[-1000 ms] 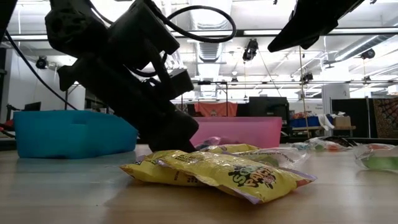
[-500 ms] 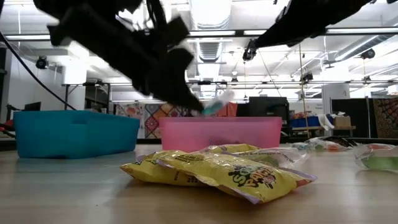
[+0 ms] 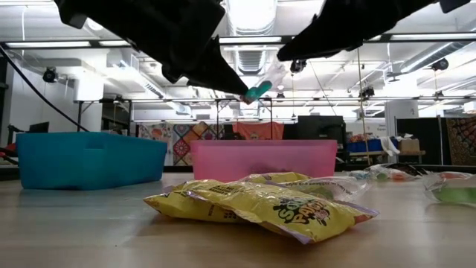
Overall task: Sort candy
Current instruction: Put the blue gummy into the green bin
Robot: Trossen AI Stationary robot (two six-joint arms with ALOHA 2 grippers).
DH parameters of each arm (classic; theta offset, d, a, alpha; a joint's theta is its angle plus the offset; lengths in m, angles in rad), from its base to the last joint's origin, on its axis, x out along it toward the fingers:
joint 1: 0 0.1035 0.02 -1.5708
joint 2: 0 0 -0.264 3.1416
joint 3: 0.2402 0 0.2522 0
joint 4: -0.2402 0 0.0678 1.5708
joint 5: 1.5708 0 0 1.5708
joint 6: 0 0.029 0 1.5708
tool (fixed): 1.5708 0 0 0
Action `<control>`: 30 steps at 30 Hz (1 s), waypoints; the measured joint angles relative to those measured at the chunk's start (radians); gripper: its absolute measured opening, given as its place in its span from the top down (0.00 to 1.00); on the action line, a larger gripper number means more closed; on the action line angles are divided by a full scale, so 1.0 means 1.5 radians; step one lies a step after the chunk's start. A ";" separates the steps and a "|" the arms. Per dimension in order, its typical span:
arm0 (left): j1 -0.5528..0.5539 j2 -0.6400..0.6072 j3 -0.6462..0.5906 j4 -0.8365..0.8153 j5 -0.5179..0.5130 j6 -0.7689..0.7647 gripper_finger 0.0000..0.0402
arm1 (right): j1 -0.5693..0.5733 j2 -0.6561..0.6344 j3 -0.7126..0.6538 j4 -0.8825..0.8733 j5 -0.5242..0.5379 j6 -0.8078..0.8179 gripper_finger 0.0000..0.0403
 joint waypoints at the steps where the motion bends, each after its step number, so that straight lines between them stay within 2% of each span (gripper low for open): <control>1: 0.000 0.000 0.000 0.003 0.000 0.000 1.00 | -0.003 0.003 0.003 0.000 0.000 -0.001 0.58; 6: 0.000 0.000 0.000 0.013 0.000 -0.001 1.00 | -0.014 0.016 0.007 -0.009 -0.024 -0.004 0.52; 11: 0.000 0.000 0.001 0.020 0.000 -0.002 1.00 | -0.022 0.025 0.007 -0.008 -0.030 -0.013 0.54; 16: 0.000 0.000 0.001 0.021 0.000 -0.003 1.00 | -0.027 0.028 0.007 -0.006 -0.031 -0.026 0.67; 22: 0.000 0.000 0.001 0.021 -0.001 -0.001 1.00 | -0.030 0.028 0.007 -0.006 -0.040 -0.045 0.94; 30: 0.001 -0.013 0.001 0.014 -0.006 0.007 0.96 | -0.046 0.017 0.007 -0.007 -0.049 -0.043 0.98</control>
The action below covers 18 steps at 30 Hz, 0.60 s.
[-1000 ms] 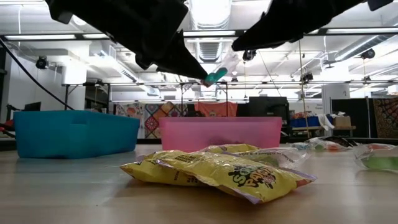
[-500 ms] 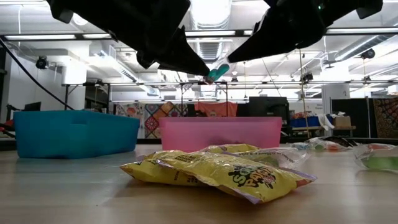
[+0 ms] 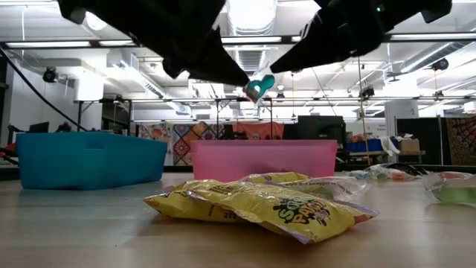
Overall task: Sort candy
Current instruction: Put the blue gummy into the green bin
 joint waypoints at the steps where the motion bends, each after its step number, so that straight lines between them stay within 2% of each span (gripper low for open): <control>1: 0.000 -0.008 0.000 -0.004 0.000 0.000 0.94 | -0.005 -0.006 0.000 -0.003 -0.001 0.003 0.98; 9: 0.000 -0.092 0.001 -0.130 -0.018 0.001 0.76 | -0.072 -0.063 0.001 -0.003 -0.006 0.022 0.98; 13: 0.000 -0.144 0.001 -0.205 -0.025 -0.003 0.71 | -0.146 -0.084 0.001 -0.003 -0.011 0.060 0.98; 18: -0.004 -0.199 0.001 -0.250 -0.026 -0.012 0.70 | -0.269 -0.086 0.001 0.001 -0.036 0.159 0.98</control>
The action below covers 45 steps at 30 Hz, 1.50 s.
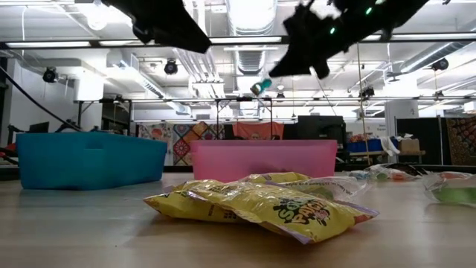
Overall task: Sort candy
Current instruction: Put the blue gummy into the green bin, then put the yellow candy into the blue bin
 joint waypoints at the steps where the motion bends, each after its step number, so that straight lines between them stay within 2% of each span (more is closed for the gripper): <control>1: 0.000 -0.008 0.000 -0.006 0.000 -0.006 0.70 | -0.026 0.001 0.000 0.000 0.000 0.013 0.98; 7: 0.000 -0.032 0.000 -0.044 0.000 -0.035 0.72 | -0.165 0.016 0.000 -0.003 0.000 0.065 0.98; 12: 0.000 -0.024 0.000 -0.046 0.000 -0.040 0.72 | -0.246 0.048 0.000 -0.003 -0.004 0.109 0.98; 17: 0.000 -0.011 -0.001 -0.044 -0.012 -0.040 0.72 | -0.298 0.105 0.000 0.003 -0.095 0.156 0.98; 22: 0.000 -0.006 -0.001 -0.043 -0.023 -0.043 0.72 | -0.309 0.139 0.000 0.004 -0.105 0.161 0.98; 29: 0.000 -0.006 -0.001 -0.042 -0.023 -0.046 0.72 | -0.309 0.142 0.000 0.007 -0.097 0.174 0.96; 37: -0.001 -0.006 -0.001 -0.043 -0.022 -0.059 0.72 | -0.310 0.135 0.000 0.000 -0.097 0.177 0.79; 40: -0.003 -0.006 -0.001 -0.045 0.014 -0.061 0.72 | -0.309 0.126 0.000 -0.010 -0.106 0.177 0.72; 45: -0.014 -0.006 -0.001 -0.046 0.101 -0.070 0.72 | -0.305 0.091 0.000 -0.019 -0.179 0.172 0.66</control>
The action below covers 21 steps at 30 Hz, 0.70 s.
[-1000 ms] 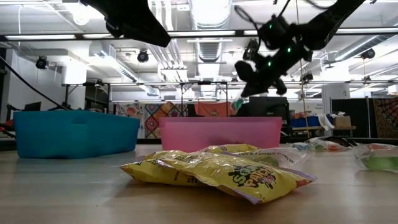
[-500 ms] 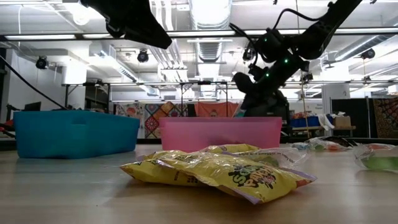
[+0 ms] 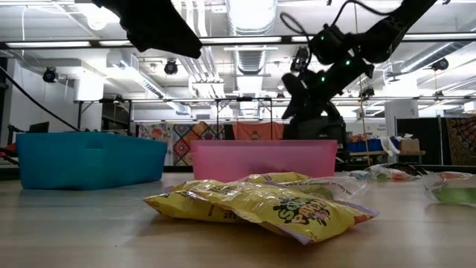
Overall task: Sort candy
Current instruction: Put the yellow candy into the blue bin
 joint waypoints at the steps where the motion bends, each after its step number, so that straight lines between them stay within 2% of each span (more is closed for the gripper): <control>1: -0.004 0.000 0.000 -0.003 0.012 -0.001 0.72 | 0.003 -0.011 0.000 -0.004 -0.016 0.000 0.65; 6: -0.031 0.000 0.000 -0.025 0.051 -0.006 0.72 | 0.039 -0.073 0.000 -0.056 -0.080 -0.011 0.66; 14: -0.086 0.000 0.000 -0.040 0.133 -0.025 0.72 | 0.163 -0.171 0.000 -0.169 -0.085 -0.031 0.70; 17: -0.102 0.000 0.000 -0.058 0.161 -0.083 0.72 | 0.211 -0.197 0.000 -0.198 -0.085 -0.031 0.72; 21: -0.124 0.000 0.000 -0.106 0.237 -0.216 0.72 | 0.282 -0.220 0.000 -0.233 -0.084 -0.021 0.72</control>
